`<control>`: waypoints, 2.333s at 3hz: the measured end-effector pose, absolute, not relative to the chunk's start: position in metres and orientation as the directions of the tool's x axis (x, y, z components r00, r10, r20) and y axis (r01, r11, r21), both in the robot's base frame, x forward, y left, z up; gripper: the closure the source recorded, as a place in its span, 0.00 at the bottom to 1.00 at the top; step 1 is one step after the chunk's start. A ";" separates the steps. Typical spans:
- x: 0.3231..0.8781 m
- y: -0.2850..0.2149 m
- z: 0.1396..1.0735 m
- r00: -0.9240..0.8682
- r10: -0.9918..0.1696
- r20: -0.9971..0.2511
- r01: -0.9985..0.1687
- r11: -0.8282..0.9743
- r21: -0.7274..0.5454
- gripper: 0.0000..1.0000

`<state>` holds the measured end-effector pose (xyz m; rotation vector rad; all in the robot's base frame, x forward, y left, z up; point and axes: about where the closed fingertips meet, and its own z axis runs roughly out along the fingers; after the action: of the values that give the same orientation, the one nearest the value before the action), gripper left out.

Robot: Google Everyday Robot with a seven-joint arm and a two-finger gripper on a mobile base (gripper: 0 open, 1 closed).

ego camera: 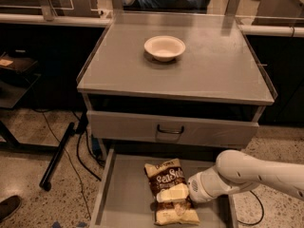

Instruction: Pick brown chip bag from middle drawer and place on counter

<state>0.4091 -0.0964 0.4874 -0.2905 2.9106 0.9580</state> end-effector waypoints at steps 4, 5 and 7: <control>0.441 -0.112 0.409 -0.999 0.003 -0.039 -0.017 0.869 0.495 0.00; 0.442 -0.109 0.390 -1.000 0.011 -0.008 0.006 0.873 0.487 0.00; 0.449 -0.098 0.360 -1.000 -0.002 0.030 0.013 0.878 0.479 0.00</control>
Offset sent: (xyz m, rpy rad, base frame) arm 0.0289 -0.0153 -0.0677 -0.1023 0.0634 -0.1904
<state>0.4494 -0.0979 0.3605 0.0094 3.0730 0.7843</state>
